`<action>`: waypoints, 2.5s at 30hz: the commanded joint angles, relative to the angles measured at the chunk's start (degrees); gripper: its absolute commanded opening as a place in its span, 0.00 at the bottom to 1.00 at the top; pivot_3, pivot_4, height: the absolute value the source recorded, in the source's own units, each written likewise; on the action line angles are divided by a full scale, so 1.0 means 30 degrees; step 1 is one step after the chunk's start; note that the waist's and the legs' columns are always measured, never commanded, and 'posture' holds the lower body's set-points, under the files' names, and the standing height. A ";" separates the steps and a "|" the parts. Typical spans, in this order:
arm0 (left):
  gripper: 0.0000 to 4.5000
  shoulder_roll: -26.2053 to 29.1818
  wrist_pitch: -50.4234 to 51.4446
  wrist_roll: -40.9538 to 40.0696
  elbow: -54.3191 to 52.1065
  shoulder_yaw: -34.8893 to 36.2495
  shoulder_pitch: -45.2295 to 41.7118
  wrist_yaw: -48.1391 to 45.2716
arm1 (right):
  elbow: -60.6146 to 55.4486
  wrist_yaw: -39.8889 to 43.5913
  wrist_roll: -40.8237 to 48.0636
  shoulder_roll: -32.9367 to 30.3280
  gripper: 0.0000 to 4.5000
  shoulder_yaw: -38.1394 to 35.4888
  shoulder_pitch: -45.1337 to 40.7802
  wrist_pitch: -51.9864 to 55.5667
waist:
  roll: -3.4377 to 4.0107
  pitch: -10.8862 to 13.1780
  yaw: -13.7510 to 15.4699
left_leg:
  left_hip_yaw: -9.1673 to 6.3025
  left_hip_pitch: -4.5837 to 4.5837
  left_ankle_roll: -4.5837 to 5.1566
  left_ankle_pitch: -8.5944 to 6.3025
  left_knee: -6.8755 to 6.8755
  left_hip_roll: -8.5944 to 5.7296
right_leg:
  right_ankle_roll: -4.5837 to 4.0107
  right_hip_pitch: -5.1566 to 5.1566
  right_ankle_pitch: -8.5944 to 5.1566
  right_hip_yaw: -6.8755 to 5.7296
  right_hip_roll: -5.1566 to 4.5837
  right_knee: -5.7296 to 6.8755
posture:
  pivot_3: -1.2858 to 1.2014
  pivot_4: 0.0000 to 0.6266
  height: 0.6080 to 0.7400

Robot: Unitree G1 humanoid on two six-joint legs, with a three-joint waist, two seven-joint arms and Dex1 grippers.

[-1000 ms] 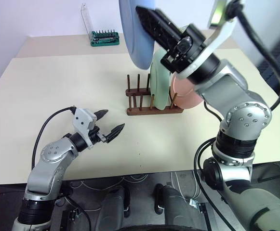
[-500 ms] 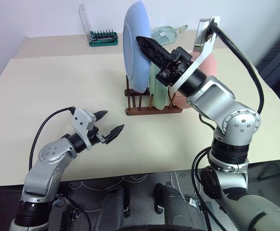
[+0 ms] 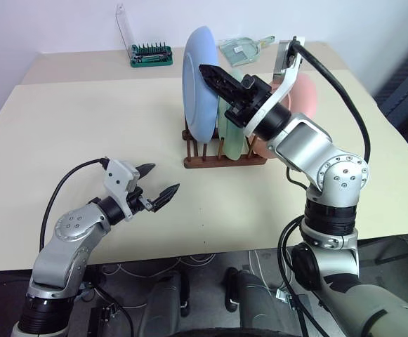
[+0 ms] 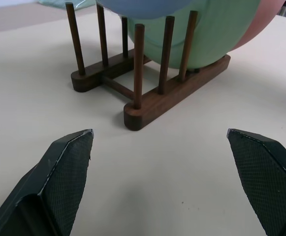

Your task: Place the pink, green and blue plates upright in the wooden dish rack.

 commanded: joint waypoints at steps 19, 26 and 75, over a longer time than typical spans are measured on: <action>1.00 0.0050 -0.0177 -0.0155 -0.0879 0.0366 0.0024 0.0115 | 0.1070 -0.1490 -0.0429 0.0712 0.08 -0.0074 -0.0504 -0.0061 | 0.0003 0.0003 -0.0002 | -0.0001 -0.0027 -0.0001 -0.0001 -0.0010 0.0000 | -0.0041 -0.0027 -0.0026 -0.0001 0.0000 -0.0014 | 0.52 0.24 1.00; 1.00 0.0044 -0.0231 -0.0124 -0.0913 0.0354 0.0131 0.0133 | 0.1066 -0.1371 -0.0693 0.0763 0.77 -0.0095 -0.0489 -0.0026 | 0.0004 0.0003 -0.0006 | -0.0001 -0.0030 -0.0001 -0.0001 -0.0013 0.0000 | -0.0033 -0.0031 -0.0031 -0.0001 0.0000 -0.0018 | 0.52 0.24 1.00; 1.00 -0.0024 0.0347 0.0206 -0.1369 -0.3448 -0.1738 -0.1772 | 0.0419 1.5189 -2.1103 -1.6515 0.01 0.0144 0.5880 -0.7109 | 0.0001 0.0017 0.0474 | 0.0011 -0.0097 0.0006 -0.0015 -0.0008 -0.0009 | 0.0022 -0.0074 -0.0085 -0.0012 -0.0012 -0.0075 | 0.52 0.24 1.00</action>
